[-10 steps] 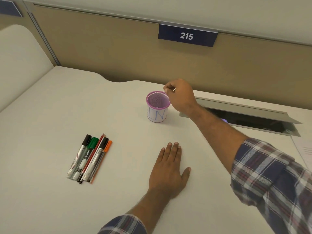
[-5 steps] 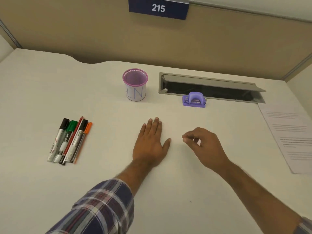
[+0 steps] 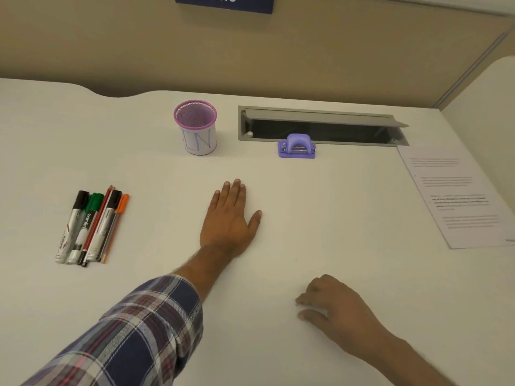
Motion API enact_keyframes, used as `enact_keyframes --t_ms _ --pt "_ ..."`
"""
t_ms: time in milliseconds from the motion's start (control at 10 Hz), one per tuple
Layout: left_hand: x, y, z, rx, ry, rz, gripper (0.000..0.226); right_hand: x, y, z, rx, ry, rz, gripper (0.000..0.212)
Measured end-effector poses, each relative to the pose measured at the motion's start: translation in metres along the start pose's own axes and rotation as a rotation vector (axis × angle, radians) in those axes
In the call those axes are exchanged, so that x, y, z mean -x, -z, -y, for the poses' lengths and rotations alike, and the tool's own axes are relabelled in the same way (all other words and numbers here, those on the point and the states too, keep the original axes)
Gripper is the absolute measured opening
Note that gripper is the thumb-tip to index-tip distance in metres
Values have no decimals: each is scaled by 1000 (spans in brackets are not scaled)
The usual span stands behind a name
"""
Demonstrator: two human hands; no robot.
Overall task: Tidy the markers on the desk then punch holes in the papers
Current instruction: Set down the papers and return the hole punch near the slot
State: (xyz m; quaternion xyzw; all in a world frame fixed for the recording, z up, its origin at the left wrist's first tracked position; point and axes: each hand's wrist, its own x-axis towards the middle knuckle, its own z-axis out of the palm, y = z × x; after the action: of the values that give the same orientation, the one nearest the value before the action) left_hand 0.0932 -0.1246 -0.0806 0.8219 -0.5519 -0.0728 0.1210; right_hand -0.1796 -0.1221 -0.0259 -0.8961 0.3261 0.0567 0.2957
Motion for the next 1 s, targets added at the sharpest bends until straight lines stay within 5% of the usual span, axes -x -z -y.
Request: enact_keyframes --t_ms 1000 --pt "-1 -1 1 21 6 1 75 -62 15 -5 -3 -149 -232 8"
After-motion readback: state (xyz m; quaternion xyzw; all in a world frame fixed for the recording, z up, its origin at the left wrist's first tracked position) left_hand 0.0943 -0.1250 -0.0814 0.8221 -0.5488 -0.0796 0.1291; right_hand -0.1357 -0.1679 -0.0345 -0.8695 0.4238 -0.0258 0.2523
